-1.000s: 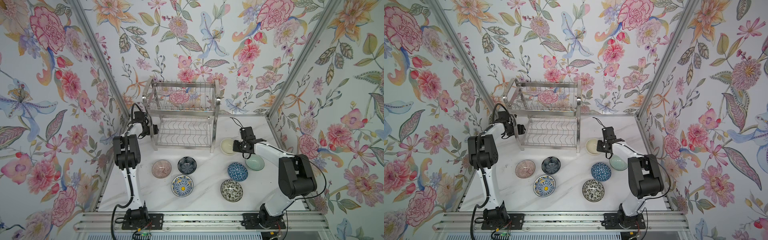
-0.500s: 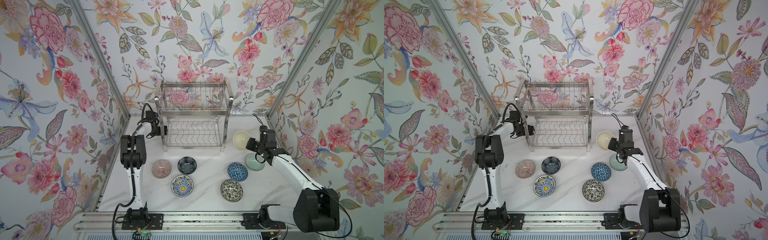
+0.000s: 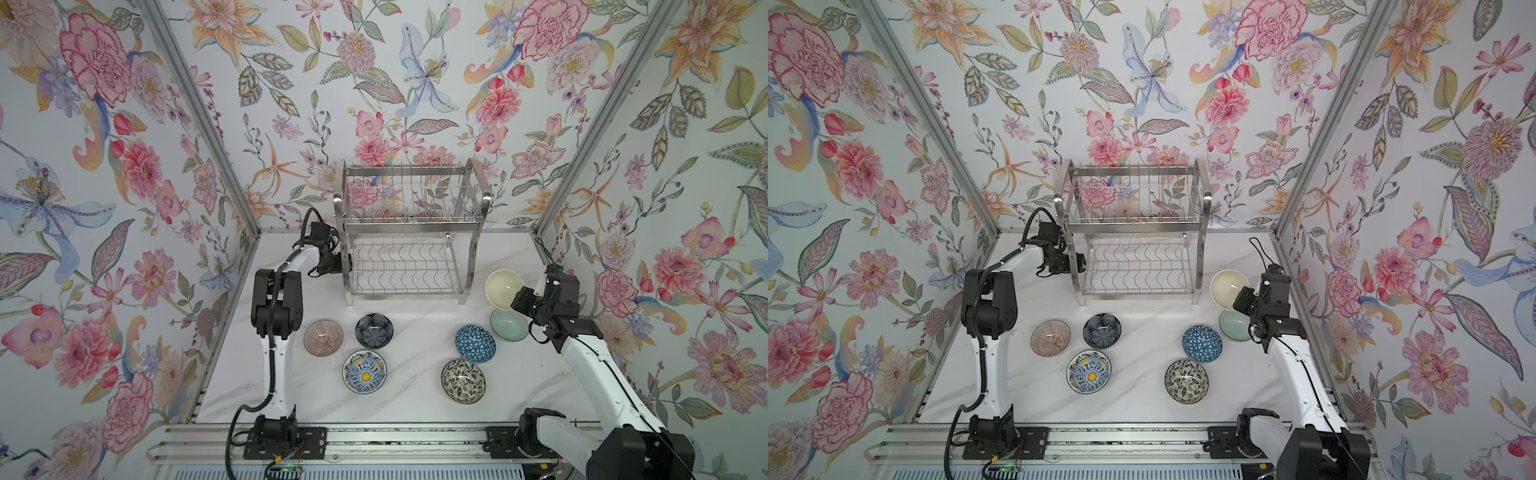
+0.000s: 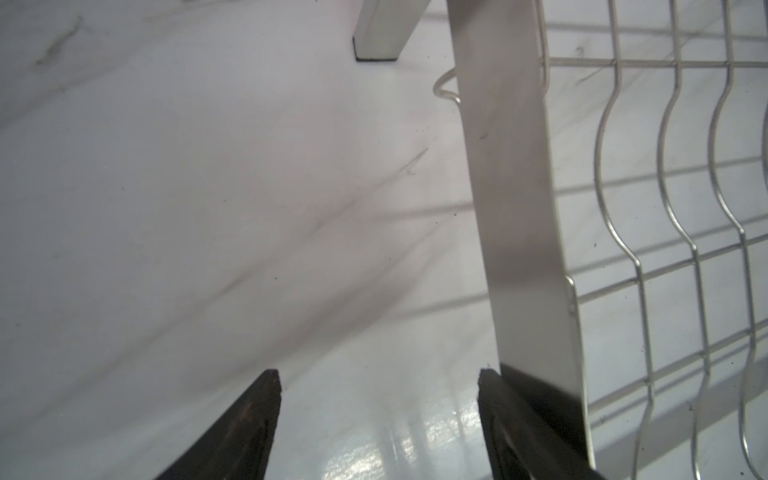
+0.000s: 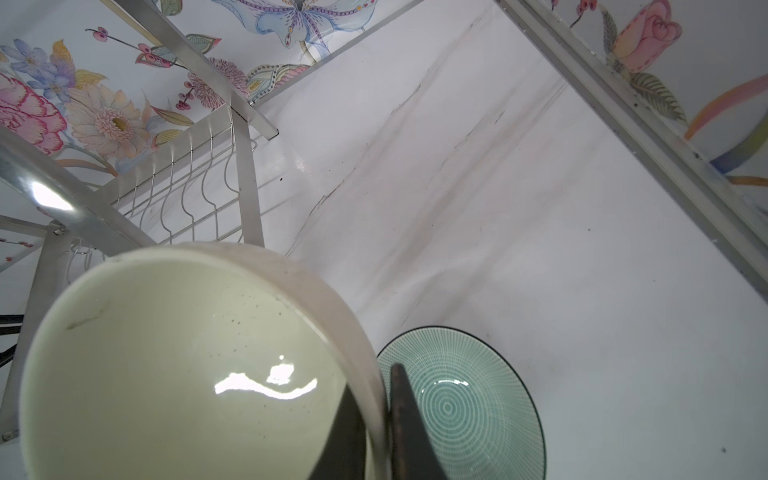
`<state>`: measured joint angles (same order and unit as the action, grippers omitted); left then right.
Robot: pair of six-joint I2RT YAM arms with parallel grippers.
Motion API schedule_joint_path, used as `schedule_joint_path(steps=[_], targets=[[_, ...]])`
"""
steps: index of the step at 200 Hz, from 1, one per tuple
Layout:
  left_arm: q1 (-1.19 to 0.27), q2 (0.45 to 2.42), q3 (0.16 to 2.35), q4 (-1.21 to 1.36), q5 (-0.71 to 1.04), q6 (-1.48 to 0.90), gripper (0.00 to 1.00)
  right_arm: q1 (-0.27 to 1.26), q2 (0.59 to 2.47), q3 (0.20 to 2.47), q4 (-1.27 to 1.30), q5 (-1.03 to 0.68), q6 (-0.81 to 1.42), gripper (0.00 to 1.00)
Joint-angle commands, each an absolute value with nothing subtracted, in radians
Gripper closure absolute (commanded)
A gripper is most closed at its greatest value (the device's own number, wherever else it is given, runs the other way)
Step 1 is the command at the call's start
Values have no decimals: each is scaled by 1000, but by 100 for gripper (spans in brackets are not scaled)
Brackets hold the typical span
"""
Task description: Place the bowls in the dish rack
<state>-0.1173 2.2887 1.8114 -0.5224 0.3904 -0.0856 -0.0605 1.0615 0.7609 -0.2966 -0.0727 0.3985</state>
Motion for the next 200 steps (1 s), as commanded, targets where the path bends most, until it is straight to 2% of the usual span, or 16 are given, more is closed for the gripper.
schedule_joint_path(steps=[1,42,77,103,143,181,200], targets=[[-132,2261,1798,-520,451,-122,23,-67,1024,750,-290,-110,416,100],[-102,2173,1744,-537,415,-161,23,-63,999,744,-338,-138,446,100],[-18,2025,1580,-455,440,-245,22,11,967,763,-406,-84,503,100],[24,1892,1426,-409,424,-276,21,190,961,792,-496,51,505,100],[29,1709,1238,-400,379,-242,21,454,1016,840,-545,131,498,100],[5,1573,1157,-345,428,-370,21,669,1161,935,-566,181,508,100],[0,1432,1104,-326,392,-414,19,728,1234,962,-544,185,519,99]])
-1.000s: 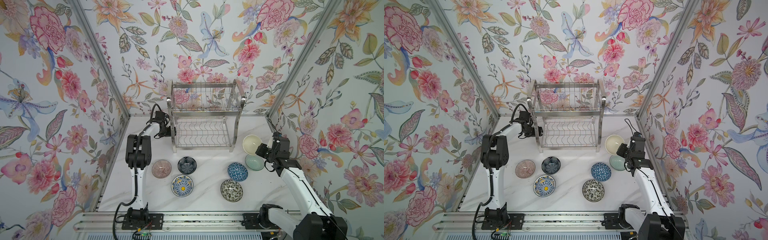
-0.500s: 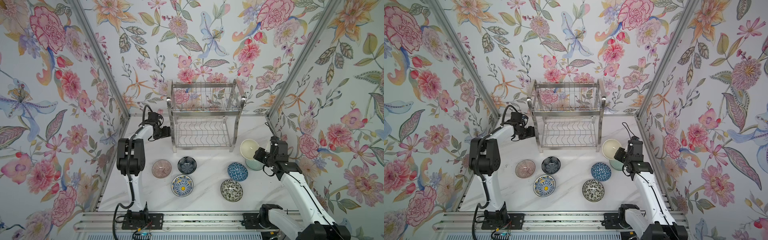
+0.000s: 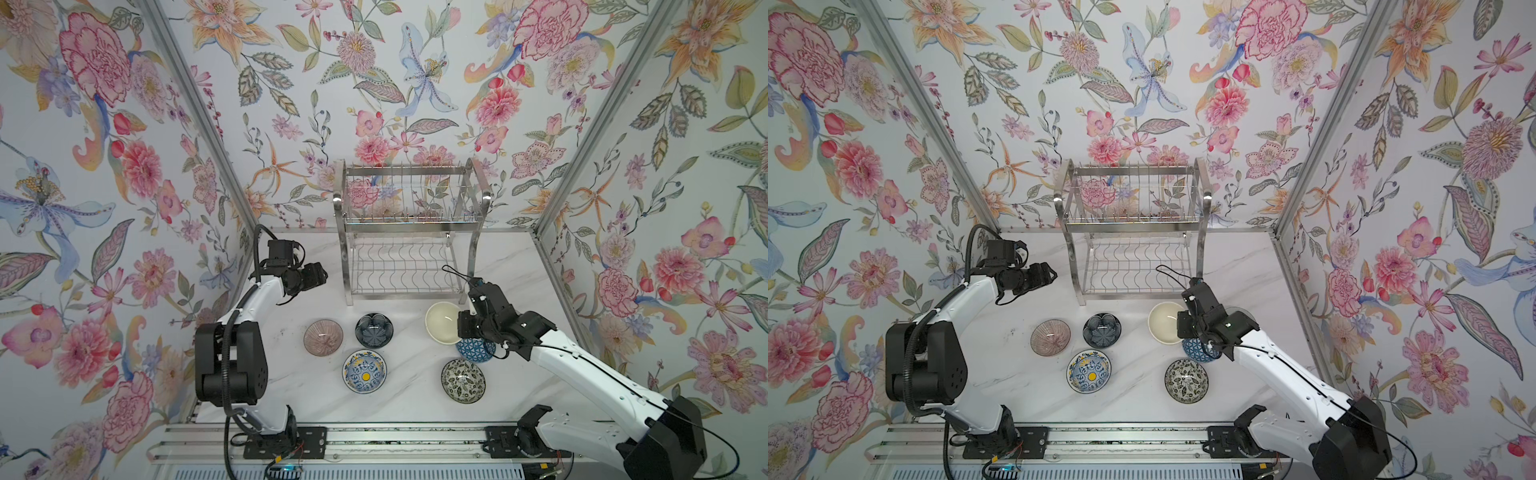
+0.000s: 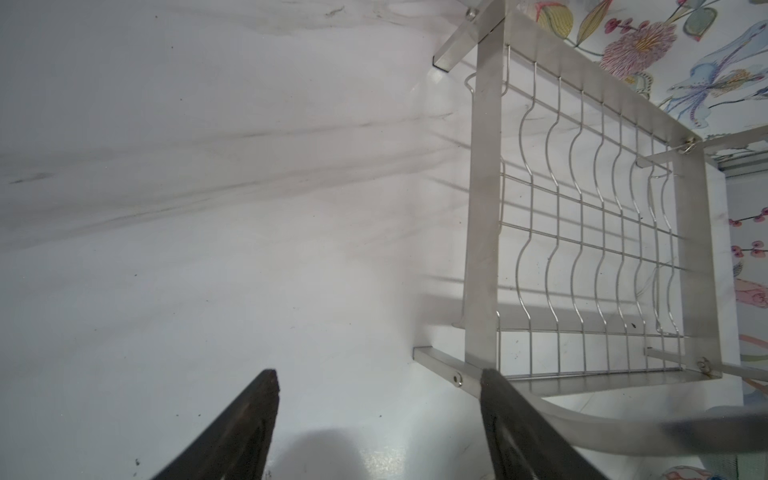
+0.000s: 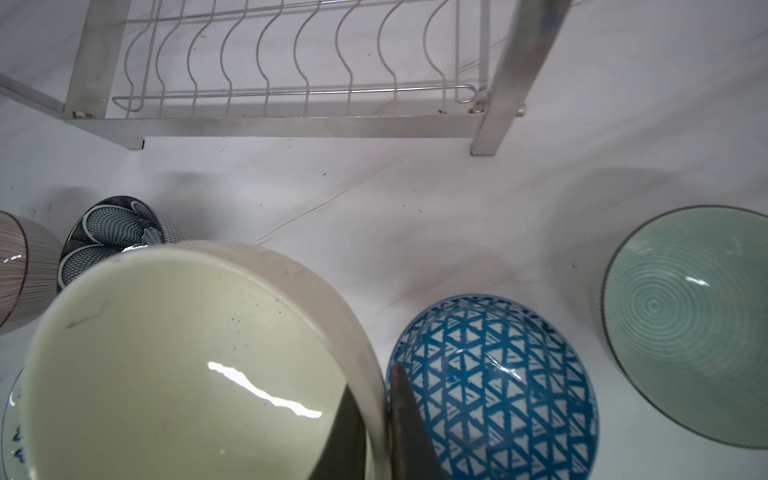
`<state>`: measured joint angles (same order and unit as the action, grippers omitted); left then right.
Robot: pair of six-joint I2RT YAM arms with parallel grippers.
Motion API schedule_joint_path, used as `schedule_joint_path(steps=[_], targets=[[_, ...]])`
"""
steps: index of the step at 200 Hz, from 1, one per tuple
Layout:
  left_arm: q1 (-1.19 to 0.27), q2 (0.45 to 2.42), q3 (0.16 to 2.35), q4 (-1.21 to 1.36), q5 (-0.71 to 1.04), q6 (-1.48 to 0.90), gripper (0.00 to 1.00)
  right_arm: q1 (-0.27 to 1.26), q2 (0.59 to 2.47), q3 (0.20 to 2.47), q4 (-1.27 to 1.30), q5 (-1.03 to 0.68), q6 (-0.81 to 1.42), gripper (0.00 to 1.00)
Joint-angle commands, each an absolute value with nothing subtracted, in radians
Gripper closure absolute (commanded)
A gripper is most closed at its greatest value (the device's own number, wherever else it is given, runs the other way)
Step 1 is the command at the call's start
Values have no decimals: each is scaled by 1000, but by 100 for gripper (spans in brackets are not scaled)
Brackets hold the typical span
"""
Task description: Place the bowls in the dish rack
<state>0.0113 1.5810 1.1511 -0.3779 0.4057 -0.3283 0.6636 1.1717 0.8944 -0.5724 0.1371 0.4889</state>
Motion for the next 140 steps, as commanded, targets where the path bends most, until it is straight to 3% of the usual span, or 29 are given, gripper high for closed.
schedule_joint_path(steps=[1,69,140], targets=[[0,1425,1099,-323,392,-415,19,731,1238,963,-542,185,519,99],[-81,1145,935,-331,341,-306,15,783,1434,1040,-498,134,528,98],[-272,1119,918,-276,428,-149,14,783,1553,1025,-429,118,486,97]])
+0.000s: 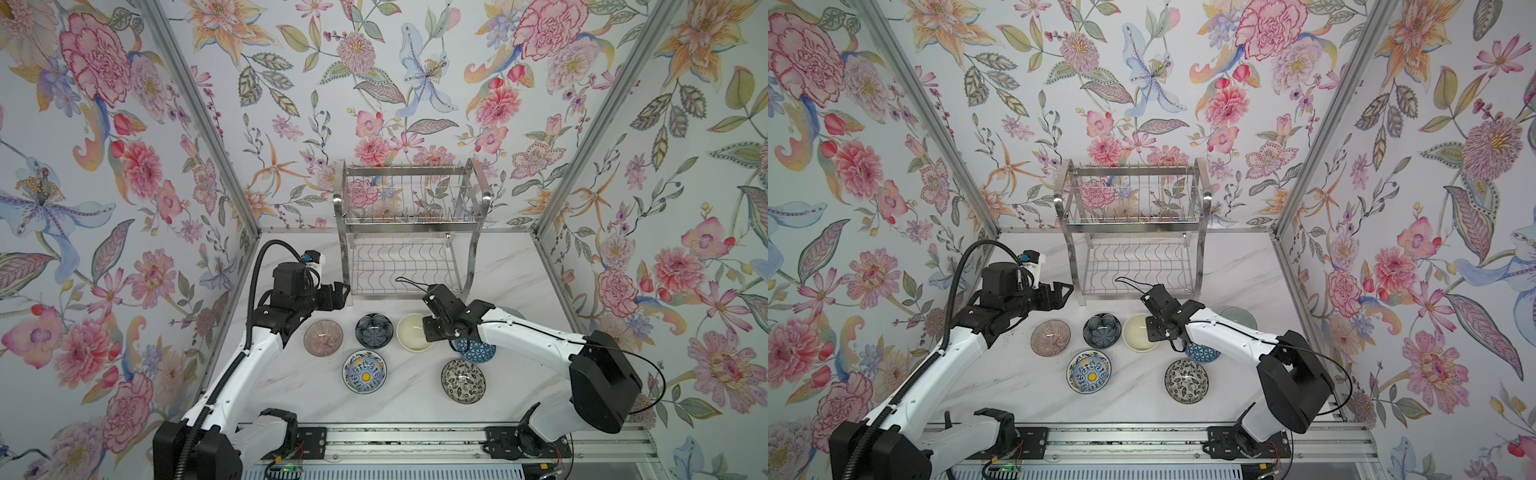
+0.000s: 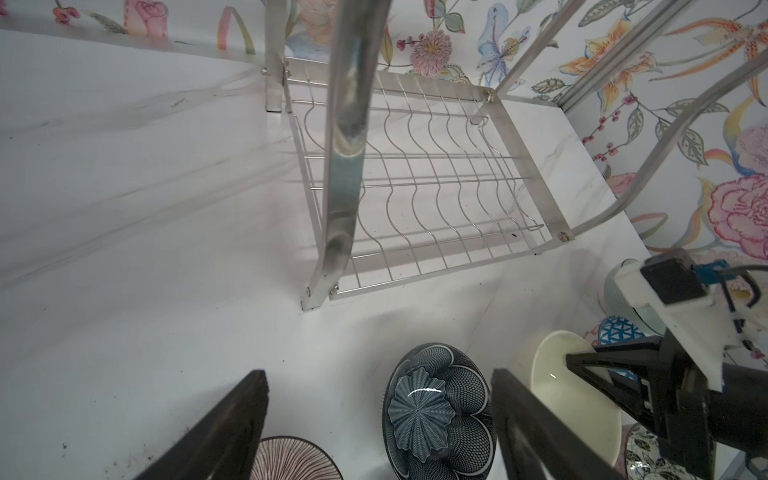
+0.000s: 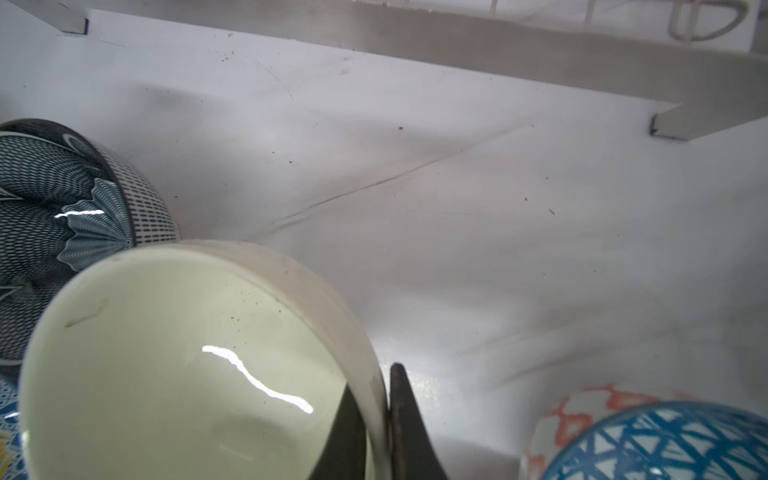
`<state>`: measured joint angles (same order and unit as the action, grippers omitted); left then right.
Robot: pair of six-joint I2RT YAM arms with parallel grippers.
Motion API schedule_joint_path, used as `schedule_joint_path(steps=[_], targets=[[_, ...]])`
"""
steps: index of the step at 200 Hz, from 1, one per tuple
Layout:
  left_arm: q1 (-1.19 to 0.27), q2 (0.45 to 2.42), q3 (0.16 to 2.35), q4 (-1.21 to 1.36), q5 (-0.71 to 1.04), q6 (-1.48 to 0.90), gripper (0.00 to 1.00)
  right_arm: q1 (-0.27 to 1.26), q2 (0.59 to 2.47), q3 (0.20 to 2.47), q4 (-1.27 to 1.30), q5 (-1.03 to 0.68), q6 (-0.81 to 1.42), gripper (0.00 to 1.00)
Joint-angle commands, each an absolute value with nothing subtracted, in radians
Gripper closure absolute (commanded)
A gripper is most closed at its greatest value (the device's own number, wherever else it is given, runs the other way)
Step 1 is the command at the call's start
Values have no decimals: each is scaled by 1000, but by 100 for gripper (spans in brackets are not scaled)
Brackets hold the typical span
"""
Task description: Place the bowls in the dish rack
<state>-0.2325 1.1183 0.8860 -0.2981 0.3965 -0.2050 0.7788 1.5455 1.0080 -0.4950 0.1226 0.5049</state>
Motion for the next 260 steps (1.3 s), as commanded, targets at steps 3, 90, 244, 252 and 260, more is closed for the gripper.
schedule_joint_path(steps=[3,90,244,252,260], targets=[[-277,1123,927,-279,428,-149,14,783,1556,1021,-427,119,484,97],[-351,1147,980,-287,521,-100,14,762,1569,984,-439,94,456,94],[-353,1073,844,-218,478,-84,13,774,1632,983,-428,95,479,88],[-353,1073,843,-216,476,-83,13,775,1632,983,-426,95,480,86],[-353,1071,841,-213,475,-84,13,778,1633,986,-428,97,480,83]])
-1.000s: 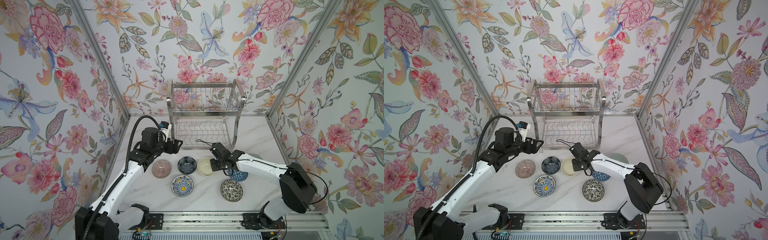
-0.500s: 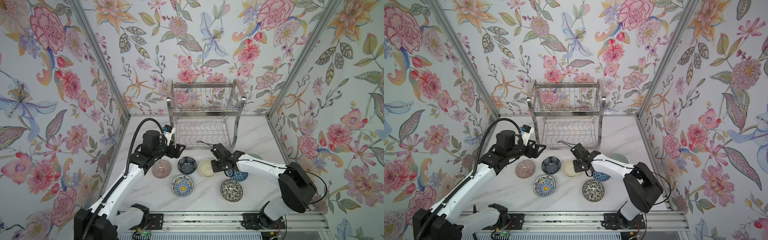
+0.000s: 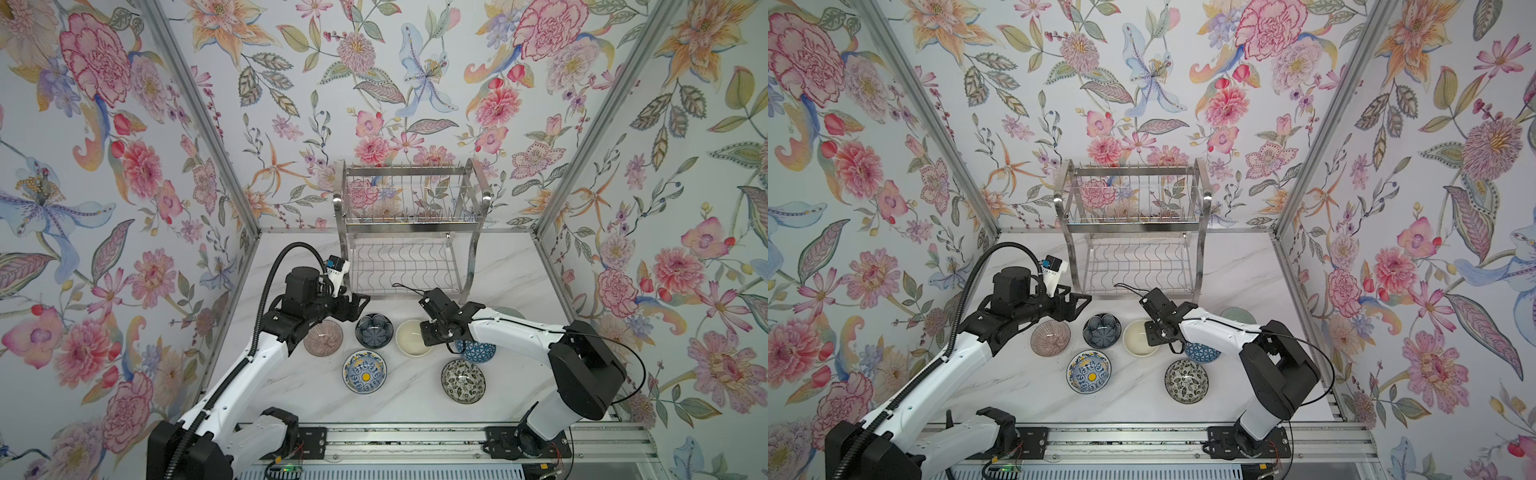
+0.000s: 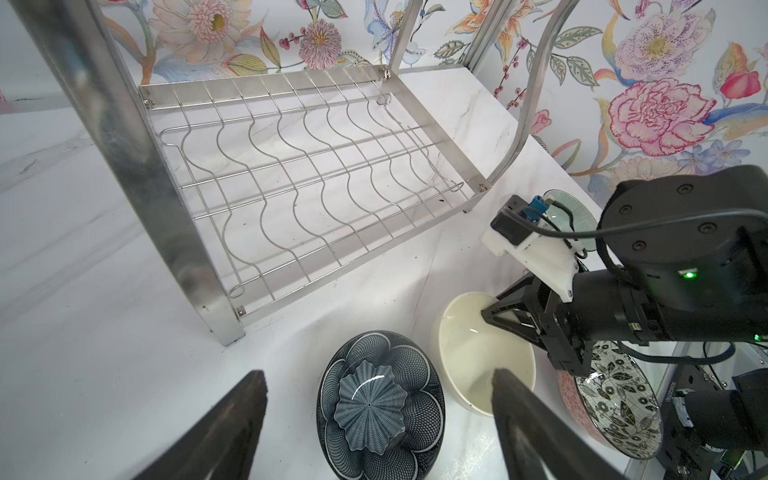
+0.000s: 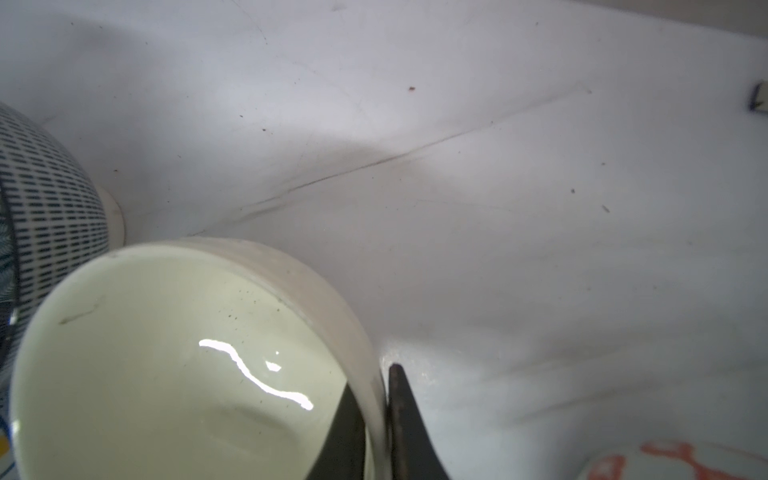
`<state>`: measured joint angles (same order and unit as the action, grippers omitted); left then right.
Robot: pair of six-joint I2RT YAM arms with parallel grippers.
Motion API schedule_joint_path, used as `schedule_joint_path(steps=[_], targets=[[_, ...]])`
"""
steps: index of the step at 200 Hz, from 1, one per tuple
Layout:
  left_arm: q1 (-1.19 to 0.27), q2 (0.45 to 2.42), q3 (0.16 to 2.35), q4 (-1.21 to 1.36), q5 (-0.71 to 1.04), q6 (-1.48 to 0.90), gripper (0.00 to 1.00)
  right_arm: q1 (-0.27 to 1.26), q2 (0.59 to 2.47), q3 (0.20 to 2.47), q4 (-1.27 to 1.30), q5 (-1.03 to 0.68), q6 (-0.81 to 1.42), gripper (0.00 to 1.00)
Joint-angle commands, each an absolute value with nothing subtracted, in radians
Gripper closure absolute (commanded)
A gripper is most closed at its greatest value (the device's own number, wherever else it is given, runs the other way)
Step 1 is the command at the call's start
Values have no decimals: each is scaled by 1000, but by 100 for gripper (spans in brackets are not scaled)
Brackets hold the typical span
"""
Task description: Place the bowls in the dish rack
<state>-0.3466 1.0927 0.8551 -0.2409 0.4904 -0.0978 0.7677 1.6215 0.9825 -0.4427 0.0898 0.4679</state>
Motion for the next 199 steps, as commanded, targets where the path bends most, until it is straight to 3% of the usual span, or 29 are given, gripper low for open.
schedule_joint_path(steps=[1,32,72,113,163,199], targets=[[-353,1072,842,-214,474,-84,13,778,1632,986,-429,98,480,82],[-353,1072,840,-209,452,-89,11,782,1603,1015,-461,127,474,62],[-353,1064,872,-269,393,-108,9,781,1515,1058,-536,243,462,47],[-348,1045,896,-395,288,-163,7,801,1380,1052,-520,348,430,45],[-267,1051,827,-380,367,-247,6,894,1366,1057,-479,139,161,45],[-188,1042,754,-259,462,-304,6,979,1459,1110,-579,103,19,46]])
